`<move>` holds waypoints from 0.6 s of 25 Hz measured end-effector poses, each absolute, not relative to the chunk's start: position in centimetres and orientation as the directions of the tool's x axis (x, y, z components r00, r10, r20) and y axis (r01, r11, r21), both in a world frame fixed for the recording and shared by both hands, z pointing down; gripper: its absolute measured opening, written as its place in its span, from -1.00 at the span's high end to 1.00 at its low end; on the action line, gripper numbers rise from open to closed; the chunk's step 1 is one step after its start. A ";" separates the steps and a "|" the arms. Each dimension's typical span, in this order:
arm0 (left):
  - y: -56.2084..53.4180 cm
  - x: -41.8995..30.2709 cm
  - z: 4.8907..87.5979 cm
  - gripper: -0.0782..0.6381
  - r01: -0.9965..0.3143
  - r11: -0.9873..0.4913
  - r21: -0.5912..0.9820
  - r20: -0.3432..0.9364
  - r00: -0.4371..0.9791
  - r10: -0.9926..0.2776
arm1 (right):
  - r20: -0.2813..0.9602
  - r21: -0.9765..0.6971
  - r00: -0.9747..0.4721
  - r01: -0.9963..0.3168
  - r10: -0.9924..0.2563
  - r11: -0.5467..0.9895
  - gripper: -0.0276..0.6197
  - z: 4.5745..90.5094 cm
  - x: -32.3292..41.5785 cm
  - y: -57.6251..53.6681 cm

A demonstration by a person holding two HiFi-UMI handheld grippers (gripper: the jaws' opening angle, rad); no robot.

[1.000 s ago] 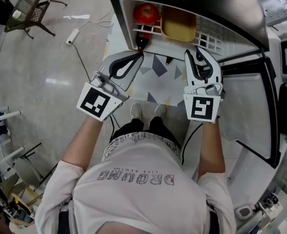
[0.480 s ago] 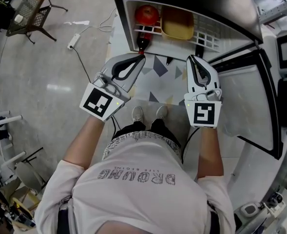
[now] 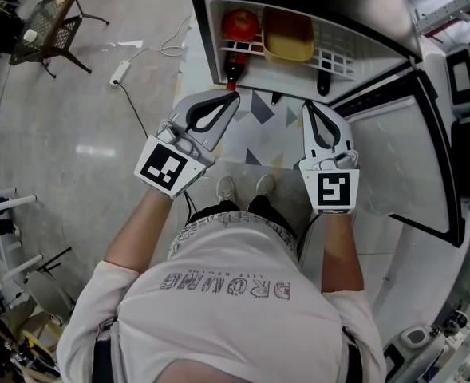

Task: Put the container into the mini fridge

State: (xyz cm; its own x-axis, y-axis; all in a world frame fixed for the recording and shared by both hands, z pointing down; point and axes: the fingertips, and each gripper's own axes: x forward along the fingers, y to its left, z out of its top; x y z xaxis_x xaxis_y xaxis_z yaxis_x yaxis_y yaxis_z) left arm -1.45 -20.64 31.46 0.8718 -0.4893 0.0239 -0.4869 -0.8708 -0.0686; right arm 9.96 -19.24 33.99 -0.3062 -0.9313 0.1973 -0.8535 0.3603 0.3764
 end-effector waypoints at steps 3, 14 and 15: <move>-20.2 -1.4 31.3 0.76 -0.476 -0.876 -0.074 0.018 0.878 -0.479 | 0.207 0.332 -0.302 -0.873 -0.930 0.358 0.91 34.2 10.1 -18.9; -19.4 -1.4 31.3 0.76 -0.466 -0.882 -0.065 0.008 0.884 -0.467 | 0.222 0.291 -0.313 -0.882 -0.923 0.369 0.91 34.5 9.3 -17.9; -19.4 -1.5 31.2 0.76 -0.467 -0.882 -0.065 0.007 0.883 -0.468 | 0.222 0.291 -0.313 -0.882 -0.923 0.370 0.91 34.4 9.3 -17.9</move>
